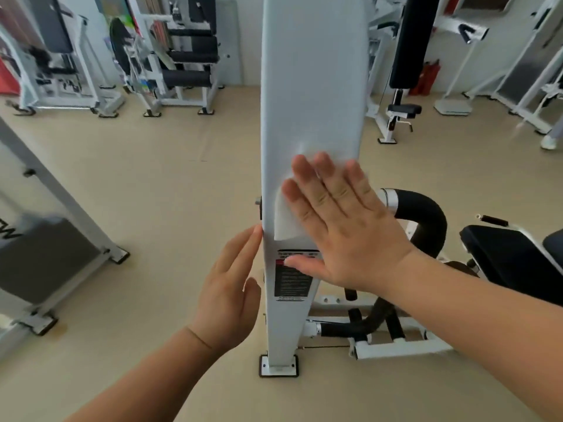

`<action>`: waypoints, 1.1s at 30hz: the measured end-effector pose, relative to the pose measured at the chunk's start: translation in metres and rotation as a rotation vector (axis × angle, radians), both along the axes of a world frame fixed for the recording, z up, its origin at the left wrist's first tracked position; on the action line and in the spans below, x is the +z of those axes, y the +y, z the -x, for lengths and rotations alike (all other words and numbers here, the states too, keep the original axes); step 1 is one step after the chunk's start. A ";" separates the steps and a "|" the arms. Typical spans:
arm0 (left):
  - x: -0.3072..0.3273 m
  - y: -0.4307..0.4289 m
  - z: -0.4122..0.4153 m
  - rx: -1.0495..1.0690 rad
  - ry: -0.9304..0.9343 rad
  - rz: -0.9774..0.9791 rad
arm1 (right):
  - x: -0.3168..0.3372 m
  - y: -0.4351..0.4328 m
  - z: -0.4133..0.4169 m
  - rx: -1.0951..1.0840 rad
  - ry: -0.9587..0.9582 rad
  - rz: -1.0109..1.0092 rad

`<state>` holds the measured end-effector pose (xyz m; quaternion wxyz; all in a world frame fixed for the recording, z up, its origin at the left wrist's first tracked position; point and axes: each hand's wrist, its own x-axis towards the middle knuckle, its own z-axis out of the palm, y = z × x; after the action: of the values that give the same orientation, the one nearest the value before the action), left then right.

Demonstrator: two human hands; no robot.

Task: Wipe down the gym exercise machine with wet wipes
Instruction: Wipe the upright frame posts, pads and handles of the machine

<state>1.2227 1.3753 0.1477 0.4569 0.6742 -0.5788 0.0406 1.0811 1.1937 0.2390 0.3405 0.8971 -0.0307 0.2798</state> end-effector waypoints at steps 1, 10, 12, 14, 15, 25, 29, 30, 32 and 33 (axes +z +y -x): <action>-0.003 0.000 0.001 -0.008 0.037 -0.013 | -0.013 0.002 0.002 -0.015 0.068 0.050; -0.024 0.007 0.009 -0.001 0.235 -0.074 | -0.032 -0.006 0.008 0.028 0.227 0.198; -0.027 0.009 0.019 0.036 0.317 -0.095 | -0.027 -0.003 0.003 0.036 0.163 0.161; -0.029 0.008 0.030 0.095 0.410 -0.117 | -0.036 -0.002 0.001 0.060 0.169 0.176; -0.030 0.006 0.035 0.132 0.457 -0.121 | -0.044 -0.003 0.000 0.085 0.206 0.198; -0.046 -0.033 0.111 0.505 0.868 -0.033 | -0.053 -0.015 0.021 0.155 0.515 0.172; -0.055 -0.028 0.122 0.558 0.941 -0.130 | -0.021 -0.011 0.012 0.167 0.385 0.085; -0.059 -0.026 0.123 0.566 0.943 -0.170 | -0.025 -0.010 0.010 0.169 0.407 0.099; -0.070 -0.023 0.123 0.567 0.956 -0.255 | -0.046 -0.008 0.007 0.186 0.503 0.171; -0.076 -0.022 0.122 0.553 0.959 -0.299 | -0.062 -0.009 0.006 0.192 0.568 0.212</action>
<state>1.1003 1.3537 0.0719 0.5405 0.8008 -0.1084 -0.2342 1.0747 1.1845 0.1765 0.3991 0.8977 0.1796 0.0506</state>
